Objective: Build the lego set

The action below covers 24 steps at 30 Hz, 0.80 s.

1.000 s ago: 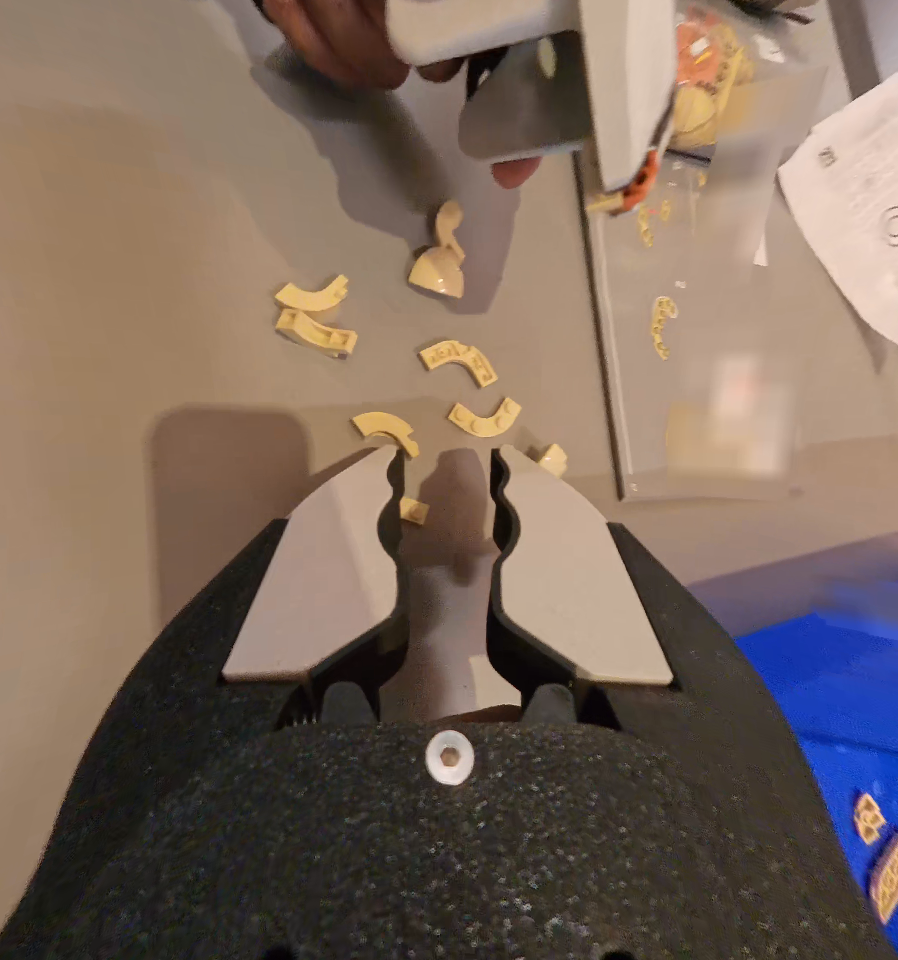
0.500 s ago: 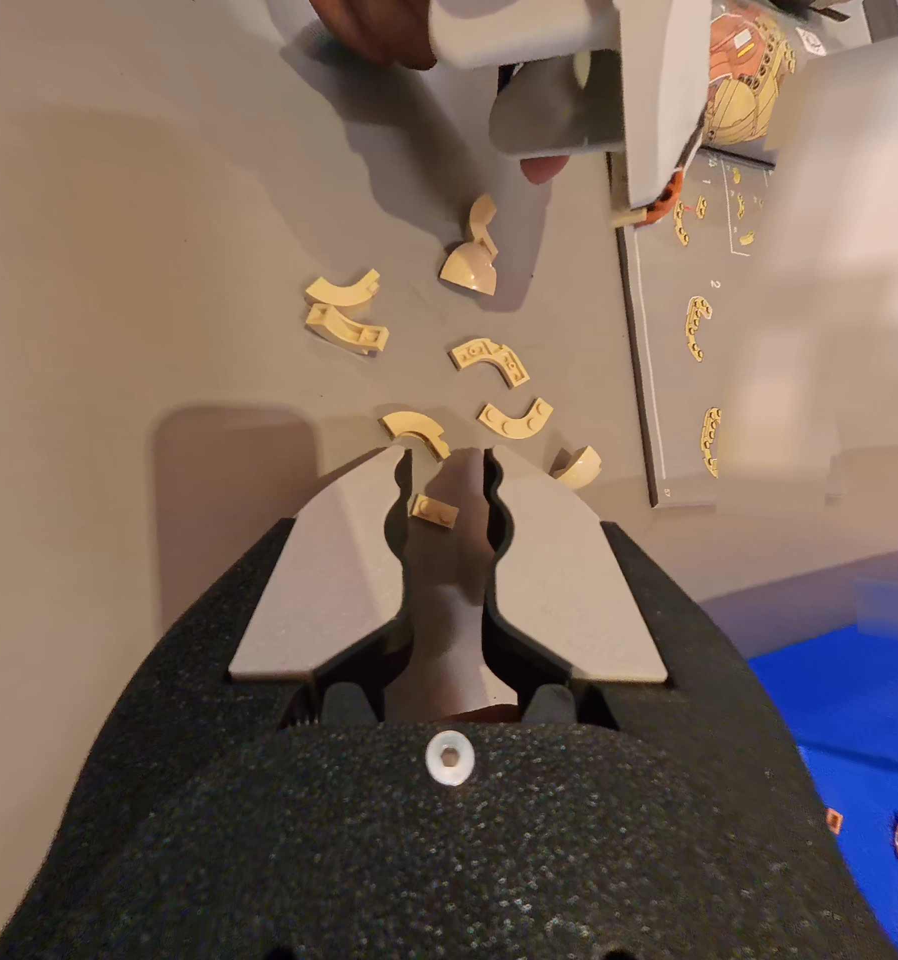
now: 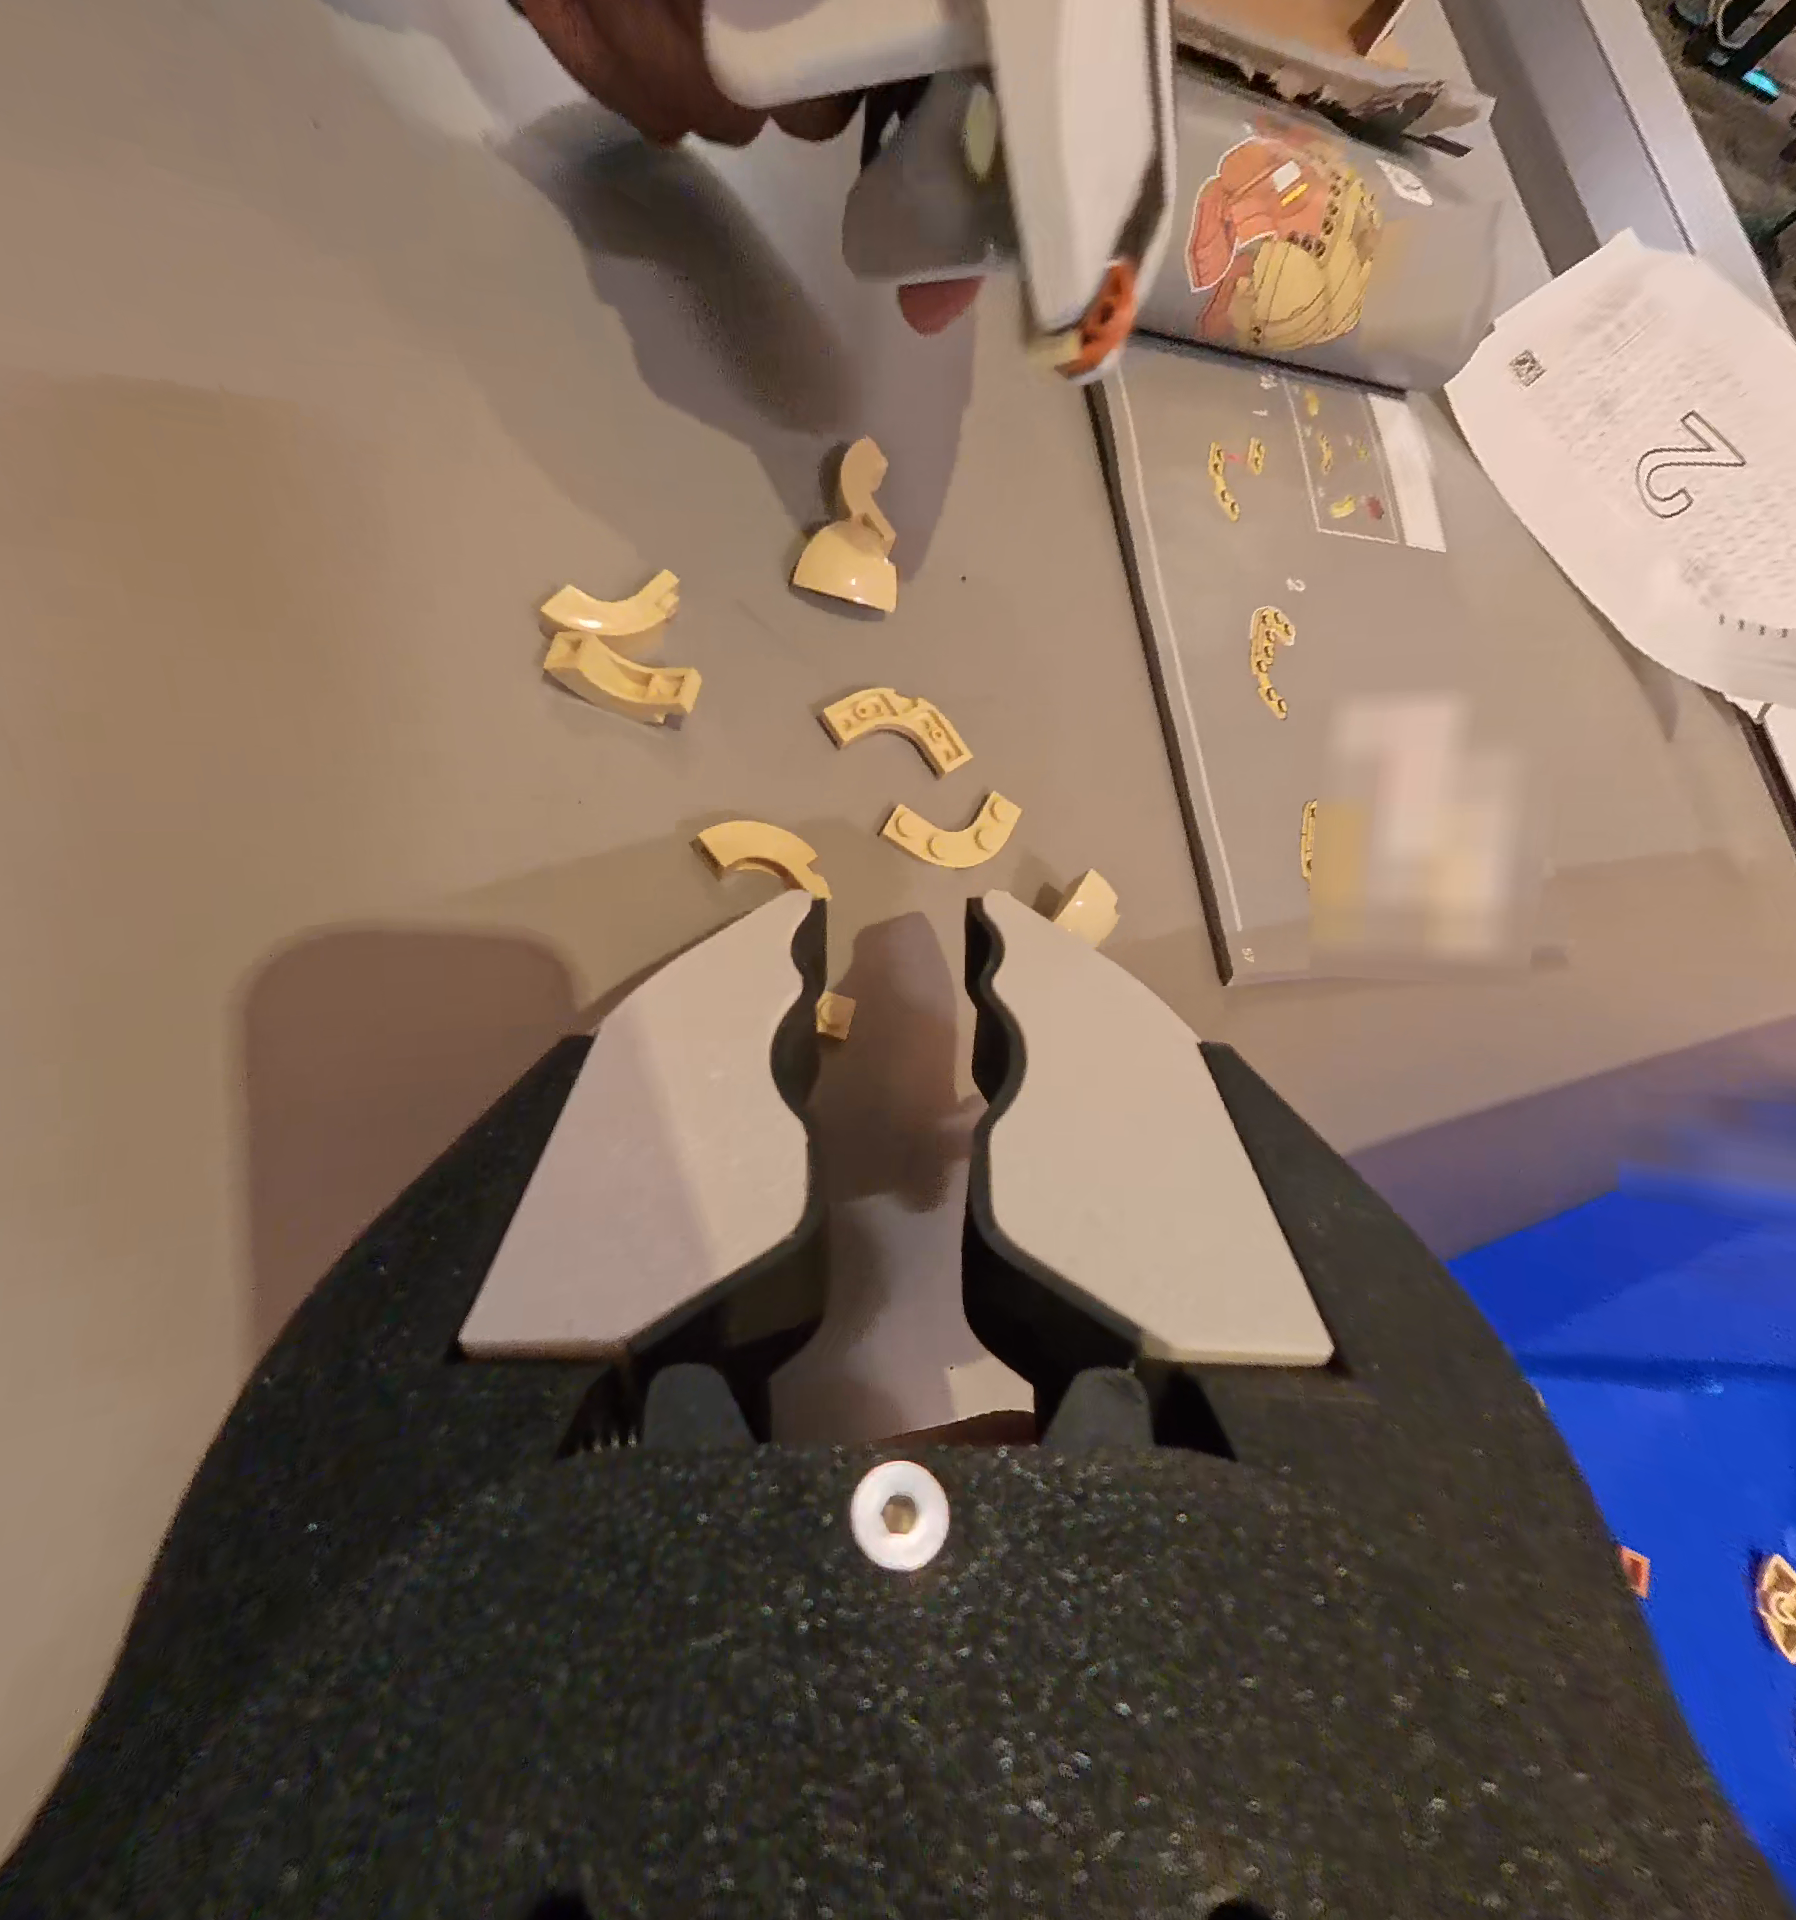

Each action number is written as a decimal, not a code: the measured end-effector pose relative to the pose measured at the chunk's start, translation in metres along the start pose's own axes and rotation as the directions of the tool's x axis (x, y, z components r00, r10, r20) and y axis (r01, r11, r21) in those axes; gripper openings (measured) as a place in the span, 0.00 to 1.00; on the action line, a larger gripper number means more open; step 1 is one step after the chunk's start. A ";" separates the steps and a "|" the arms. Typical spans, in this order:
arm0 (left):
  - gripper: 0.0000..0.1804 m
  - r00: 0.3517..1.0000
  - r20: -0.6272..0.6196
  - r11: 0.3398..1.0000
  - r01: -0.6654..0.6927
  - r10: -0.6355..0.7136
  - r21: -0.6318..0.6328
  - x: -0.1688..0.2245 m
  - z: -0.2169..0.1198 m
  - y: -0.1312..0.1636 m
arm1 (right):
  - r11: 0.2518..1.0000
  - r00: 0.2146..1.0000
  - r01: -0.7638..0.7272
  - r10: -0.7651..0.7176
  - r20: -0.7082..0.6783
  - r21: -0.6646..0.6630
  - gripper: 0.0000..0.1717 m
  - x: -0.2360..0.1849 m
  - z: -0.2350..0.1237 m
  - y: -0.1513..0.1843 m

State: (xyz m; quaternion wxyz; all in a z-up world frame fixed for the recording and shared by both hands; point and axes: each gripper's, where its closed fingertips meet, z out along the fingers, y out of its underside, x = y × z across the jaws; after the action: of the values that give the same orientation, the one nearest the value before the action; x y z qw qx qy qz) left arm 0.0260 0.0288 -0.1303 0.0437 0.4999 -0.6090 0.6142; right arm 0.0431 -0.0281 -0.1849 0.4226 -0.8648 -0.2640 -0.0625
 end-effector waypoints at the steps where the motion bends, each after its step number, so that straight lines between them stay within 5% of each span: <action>1: 0.04 1.000 -0.009 0.998 -0.020 0.020 -0.052 0.002 0.000 0.008 | 1.000 1.000 0.009 -0.009 -0.002 -0.004 0.15 -0.001 0.000 0.001; 6: 0.04 0.990 -0.022 0.930 -0.142 0.143 -0.340 0.006 -0.001 0.059 | 1.000 1.000 0.021 -0.021 -0.007 -0.003 0.14 -0.002 0.002 0.002; 11: 0.04 0.983 -0.020 0.872 -0.173 0.184 -0.459 0.003 -0.004 0.081 | 1.000 1.000 0.011 -0.011 -0.008 0.006 0.14 -0.001 0.003 0.002; 24: 0.14 0.970 0.071 0.876 -0.177 0.232 -0.449 -0.013 -0.014 0.074 | 1.000 1.000 0.002 -0.002 -0.003 0.017 0.14 -0.001 0.003 0.002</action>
State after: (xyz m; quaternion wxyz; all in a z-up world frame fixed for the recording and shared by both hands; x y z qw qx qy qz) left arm -0.0247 0.0284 -0.1881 0.0525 0.4466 -0.7827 0.4303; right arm 0.0428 -0.0274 -0.1885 0.4305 -0.8607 -0.2645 -0.0620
